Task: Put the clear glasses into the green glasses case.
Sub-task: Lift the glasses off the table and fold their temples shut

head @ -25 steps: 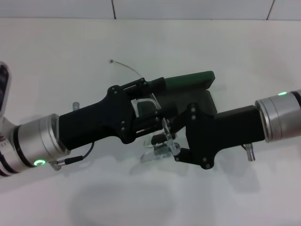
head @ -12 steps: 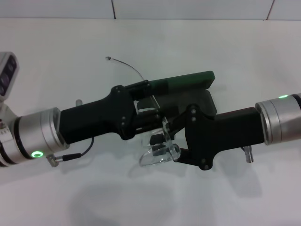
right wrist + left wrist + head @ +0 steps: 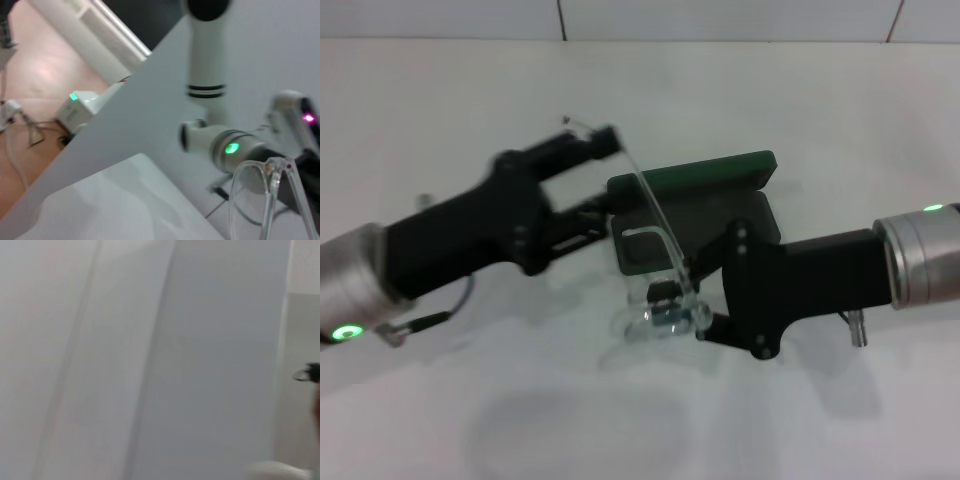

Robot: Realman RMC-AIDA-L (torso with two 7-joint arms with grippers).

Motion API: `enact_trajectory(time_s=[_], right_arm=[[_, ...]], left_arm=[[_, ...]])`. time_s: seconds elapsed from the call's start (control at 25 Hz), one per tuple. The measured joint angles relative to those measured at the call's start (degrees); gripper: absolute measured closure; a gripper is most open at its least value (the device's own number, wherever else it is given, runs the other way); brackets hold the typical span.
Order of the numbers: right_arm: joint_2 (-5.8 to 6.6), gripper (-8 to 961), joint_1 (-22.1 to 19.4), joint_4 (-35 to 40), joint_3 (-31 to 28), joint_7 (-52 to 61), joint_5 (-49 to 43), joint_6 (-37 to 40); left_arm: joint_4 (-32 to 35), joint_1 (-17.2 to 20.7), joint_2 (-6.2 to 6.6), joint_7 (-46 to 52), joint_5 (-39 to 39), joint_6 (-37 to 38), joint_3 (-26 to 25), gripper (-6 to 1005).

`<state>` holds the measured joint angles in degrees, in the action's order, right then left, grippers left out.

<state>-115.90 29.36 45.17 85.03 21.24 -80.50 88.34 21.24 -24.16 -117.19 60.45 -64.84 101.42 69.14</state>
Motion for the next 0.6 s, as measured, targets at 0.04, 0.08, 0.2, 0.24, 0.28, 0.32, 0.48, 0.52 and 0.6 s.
enact_trajectory(time_s=[0.04,0.08,0.2,0.24,0.28,0.32,0.48,0.52,0.6], right_arm=[[0.08,830,-0.1,0.0,-0.1,0.7,0.6,0.1],[0.24,830,-0.3,0.0,-0.3,1.6,1.4,0.5],[0.36,830,-0.8,-0.5,-2.6,2.8,2.1,3.5],[0.31,830,-0.8,-0.7,-3.3,2.9,2.2,4.8],[0.26,830,-0.7,-1.1,-4.1,3.2,2.3,6.5],[0.24,830,-0.5,-1.3,-4.4,3.9,2.7,8.3],[0.03,830,1.2,-2.0,-4.6,9.4,4.1,10.8],[0.01,829,1.7,-2.3,-4.5,10.5,4.3,10.9],[-0.02,829,3.0,-3.4,-4.3,13.2,5.5,11.6]], left_arm=[[0.0,1.0,0.10,-0.8,0.1,0.0,-1.5,364],[0.0,1.9,0.20,-1.5,0.1,-0.1,-3.0,364],[-0.7,4.4,0.30,-5.0,-0.2,-1.3,-7.4,364],[-0.7,4.9,0.30,-6.0,-0.2,-1.8,-7.9,364],[-0.8,5.5,0.24,-7.7,-0.3,-2.5,-8.3,364],[-0.8,5.9,0.09,-9.1,-0.3,-3.1,-8.4,364],[-1.3,6.3,-0.55,-16.8,-0.5,-7.4,-8.4,365],[-1.7,6.0,-0.87,-19.3,-0.4,-8.8,-8.4,365],[-2.6,5.2,-1.71,-24.3,-0.3,-11.3,-8.3,365]])
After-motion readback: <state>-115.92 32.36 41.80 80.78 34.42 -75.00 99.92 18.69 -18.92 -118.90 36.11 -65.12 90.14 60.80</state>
